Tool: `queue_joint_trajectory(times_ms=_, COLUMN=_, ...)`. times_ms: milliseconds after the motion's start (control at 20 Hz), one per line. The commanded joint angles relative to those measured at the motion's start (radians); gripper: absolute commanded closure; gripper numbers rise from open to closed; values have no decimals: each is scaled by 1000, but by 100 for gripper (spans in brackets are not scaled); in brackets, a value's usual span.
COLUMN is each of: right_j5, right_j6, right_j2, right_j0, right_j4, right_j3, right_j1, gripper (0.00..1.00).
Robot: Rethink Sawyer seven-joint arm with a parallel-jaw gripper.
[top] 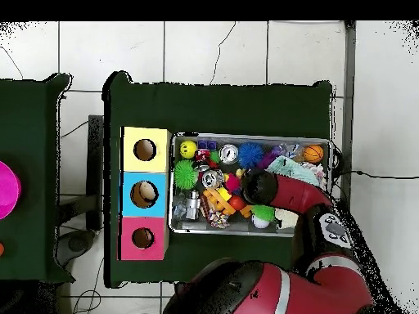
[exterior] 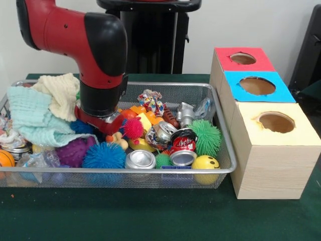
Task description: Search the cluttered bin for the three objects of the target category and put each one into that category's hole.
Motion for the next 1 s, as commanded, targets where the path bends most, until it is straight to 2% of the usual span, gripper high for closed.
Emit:
queue_joint_trajectory(times_ms=50, right_j5=-117, right_j6=45, right_j2=41, right_j0=29, right_j4=-55, right_j3=-143, right_j1=249, gripper=100)
queue_joint_trajectory(times_ms=150, right_j5=-132, right_j6=64, right_j2=27, right_j0=45, right_j4=-57, right_j3=-150, right_j1=255, gripper=100)
queue_joint_trajectory(times_ms=200, right_j5=-133, right_j6=69, right_j2=20, right_j0=52, right_j4=-56, right_j3=-154, right_j1=259, gripper=0)
queue_joint_trajectory(times_ms=800, right_j5=-158, right_j6=42, right_j2=25, right_j0=48, right_j4=-73, right_j3=-146, right_j1=256, gripper=0)
queue_joint_trajectory(times_ms=1000, right_j5=-117, right_j6=29, right_j2=38, right_j0=36, right_j4=-63, right_j3=-123, right_j1=226, gripper=0)
